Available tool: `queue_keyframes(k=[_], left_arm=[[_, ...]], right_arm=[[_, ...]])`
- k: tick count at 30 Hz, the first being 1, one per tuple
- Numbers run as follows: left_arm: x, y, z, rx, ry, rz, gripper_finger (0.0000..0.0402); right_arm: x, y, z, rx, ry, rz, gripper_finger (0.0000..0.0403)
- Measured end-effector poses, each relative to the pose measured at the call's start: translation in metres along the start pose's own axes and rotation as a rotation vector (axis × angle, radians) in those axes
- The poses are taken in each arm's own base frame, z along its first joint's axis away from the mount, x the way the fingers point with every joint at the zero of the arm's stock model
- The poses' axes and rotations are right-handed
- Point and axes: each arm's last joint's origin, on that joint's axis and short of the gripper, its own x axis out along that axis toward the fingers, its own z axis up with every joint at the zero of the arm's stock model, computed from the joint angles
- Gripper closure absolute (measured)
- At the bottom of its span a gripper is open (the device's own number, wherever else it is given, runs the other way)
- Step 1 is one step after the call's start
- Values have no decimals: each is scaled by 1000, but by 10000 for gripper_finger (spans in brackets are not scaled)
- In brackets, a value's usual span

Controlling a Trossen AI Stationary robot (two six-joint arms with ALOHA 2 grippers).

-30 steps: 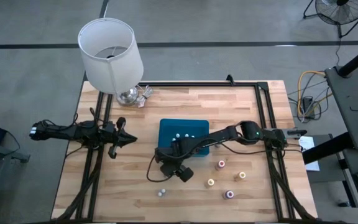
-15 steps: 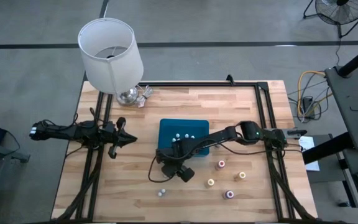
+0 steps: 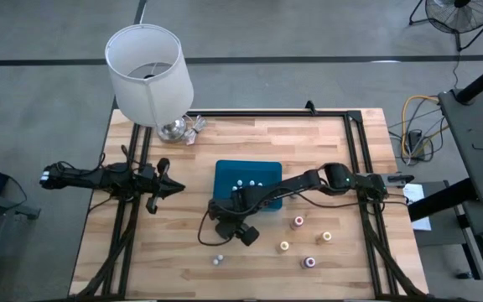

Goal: Pick & Place food coloring
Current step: Put the small orange food coloring bottle into the blue bin

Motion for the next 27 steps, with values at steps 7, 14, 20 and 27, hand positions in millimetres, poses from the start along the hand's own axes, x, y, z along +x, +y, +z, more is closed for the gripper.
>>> queue_keyframes(k=[7,14,20,27], left_arm=[[0,0,0,0,0,0,402],[0,0,0,0,0,0,402],[0,0,0,0,0,0,402],[0,0,0,0,0,0,402]], right_arm=[[1,1,0,-1,3,4,238],[1,2,0,15,4,5,247],[0,1,1,14,0,3,250],[3,5,0,-3,7,15,254]])
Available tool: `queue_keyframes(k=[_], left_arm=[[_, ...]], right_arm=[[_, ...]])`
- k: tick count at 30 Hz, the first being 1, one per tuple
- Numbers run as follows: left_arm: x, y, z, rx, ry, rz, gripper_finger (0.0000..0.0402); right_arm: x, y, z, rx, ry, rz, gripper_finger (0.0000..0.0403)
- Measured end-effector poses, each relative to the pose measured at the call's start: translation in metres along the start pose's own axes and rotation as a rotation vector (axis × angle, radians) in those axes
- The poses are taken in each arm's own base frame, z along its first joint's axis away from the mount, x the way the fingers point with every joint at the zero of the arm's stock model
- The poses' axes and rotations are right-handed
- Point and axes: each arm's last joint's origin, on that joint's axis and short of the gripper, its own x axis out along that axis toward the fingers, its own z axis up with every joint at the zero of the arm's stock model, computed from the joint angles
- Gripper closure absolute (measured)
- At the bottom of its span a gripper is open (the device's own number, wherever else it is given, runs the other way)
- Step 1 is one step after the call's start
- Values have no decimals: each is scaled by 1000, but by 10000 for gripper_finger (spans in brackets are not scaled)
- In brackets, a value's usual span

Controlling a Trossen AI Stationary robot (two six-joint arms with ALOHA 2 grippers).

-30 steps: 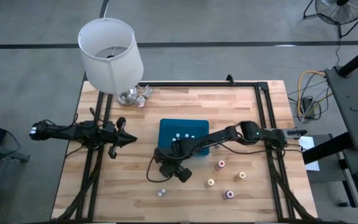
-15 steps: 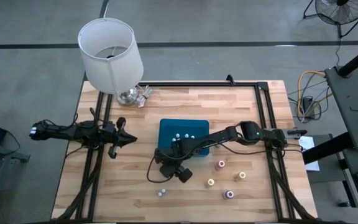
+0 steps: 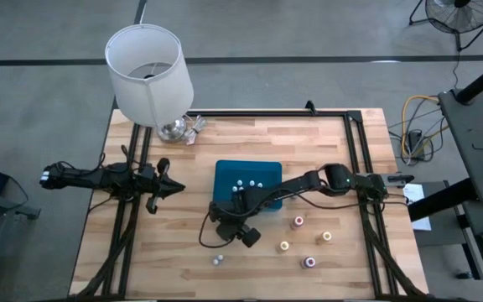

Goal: Pick & Place food coloring
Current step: Put the small orange food coloring bottle into the blue bin

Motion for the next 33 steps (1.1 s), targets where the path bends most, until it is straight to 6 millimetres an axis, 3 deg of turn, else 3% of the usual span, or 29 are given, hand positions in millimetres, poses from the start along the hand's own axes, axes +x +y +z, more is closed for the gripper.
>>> queue_keyframes(k=[18,33], left_arm=[[0,0,0,0,0,0,402],[0,0,0,0,0,0,402]], right_arm=[[6,5,1,-16,-14,-13,273],[11,4,-4,-18,27,-49,332]])
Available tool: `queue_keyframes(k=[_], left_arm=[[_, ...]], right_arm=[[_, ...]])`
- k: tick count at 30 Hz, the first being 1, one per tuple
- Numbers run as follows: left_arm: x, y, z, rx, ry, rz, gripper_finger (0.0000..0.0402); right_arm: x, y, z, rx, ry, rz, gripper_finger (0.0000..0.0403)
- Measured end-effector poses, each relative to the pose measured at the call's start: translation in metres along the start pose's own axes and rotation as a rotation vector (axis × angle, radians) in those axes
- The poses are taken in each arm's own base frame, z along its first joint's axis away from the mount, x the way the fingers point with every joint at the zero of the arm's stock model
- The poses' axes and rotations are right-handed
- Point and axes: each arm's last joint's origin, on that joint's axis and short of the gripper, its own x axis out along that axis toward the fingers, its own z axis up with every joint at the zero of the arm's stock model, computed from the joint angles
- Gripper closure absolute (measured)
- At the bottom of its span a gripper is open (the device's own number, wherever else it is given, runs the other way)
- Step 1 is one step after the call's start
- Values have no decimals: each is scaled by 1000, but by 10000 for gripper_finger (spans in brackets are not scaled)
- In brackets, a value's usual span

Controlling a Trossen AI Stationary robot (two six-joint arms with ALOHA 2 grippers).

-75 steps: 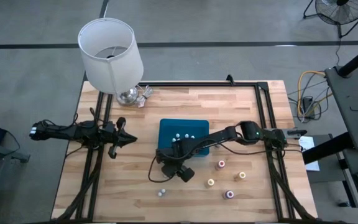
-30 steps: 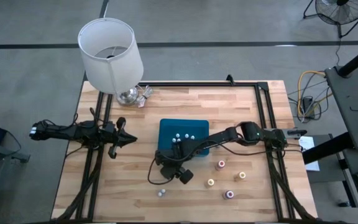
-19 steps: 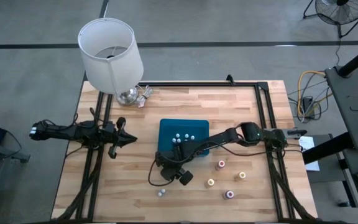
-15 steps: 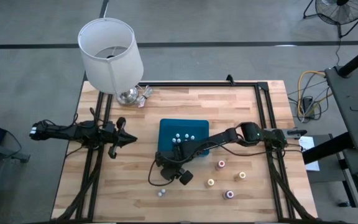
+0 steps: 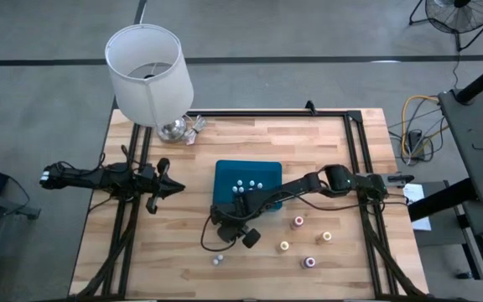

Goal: Pick & Place food coloring
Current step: Put the small orange food coloring bottle into the blue bin

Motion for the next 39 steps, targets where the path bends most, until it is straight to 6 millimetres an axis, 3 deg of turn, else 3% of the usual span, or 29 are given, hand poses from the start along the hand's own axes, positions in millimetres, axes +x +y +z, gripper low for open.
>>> queue_keyframes(k=[10,21,34,39], left_arm=[[0,0,0,0,0,0,402],[0,0,0,0,0,0,402],[0,0,0,0,0,0,402],[0,0,0,0,0,0,402]], right_arm=[[0,1,0,6,2,6,368],[-21,1,2,7,50,-65,372],[-25,-1,2,-49,91,-126,372],[-31,0,4,11,75,-133,362]])
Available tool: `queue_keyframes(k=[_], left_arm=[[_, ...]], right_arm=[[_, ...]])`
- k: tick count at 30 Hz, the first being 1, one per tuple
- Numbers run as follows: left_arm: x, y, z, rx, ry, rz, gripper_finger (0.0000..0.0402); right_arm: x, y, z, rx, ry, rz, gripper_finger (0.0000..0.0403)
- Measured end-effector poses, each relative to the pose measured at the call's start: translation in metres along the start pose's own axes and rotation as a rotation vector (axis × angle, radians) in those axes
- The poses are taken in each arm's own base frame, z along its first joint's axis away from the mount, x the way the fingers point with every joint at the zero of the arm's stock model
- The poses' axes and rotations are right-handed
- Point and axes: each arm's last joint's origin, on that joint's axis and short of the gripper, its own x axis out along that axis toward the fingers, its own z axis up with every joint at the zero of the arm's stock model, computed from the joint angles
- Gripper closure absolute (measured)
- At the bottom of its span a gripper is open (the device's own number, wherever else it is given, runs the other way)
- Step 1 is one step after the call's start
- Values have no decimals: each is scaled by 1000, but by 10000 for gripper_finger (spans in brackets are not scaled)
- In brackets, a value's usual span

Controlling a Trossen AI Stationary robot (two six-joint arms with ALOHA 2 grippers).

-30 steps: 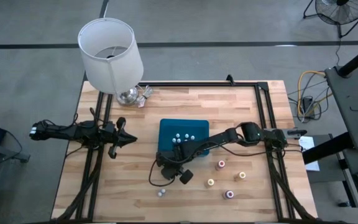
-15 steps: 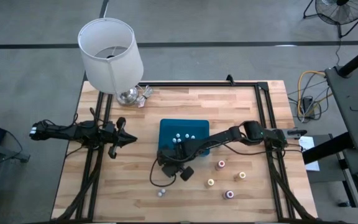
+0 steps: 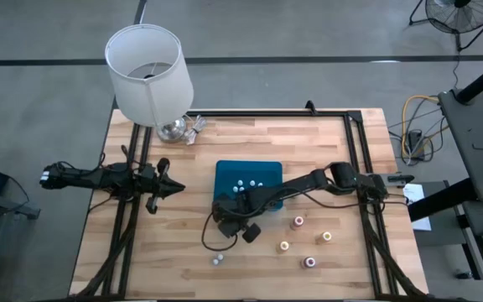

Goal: Pick & Place food coloring
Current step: Put the small orange food coloring bottle into the blue bin

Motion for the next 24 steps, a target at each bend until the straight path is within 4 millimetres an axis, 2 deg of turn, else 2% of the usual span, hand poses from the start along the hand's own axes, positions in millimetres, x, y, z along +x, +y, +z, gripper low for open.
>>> queue_keyframes(k=[9,18,24], left_arm=[[0,0,0,0,0,0,402],[0,0,0,0,0,0,402],[0,0,0,0,0,0,402]], right_arm=[[-8,3,-3,37,52,27,367],[-20,9,-13,65,218,89,368],[-34,10,-5,91,236,94,368]])
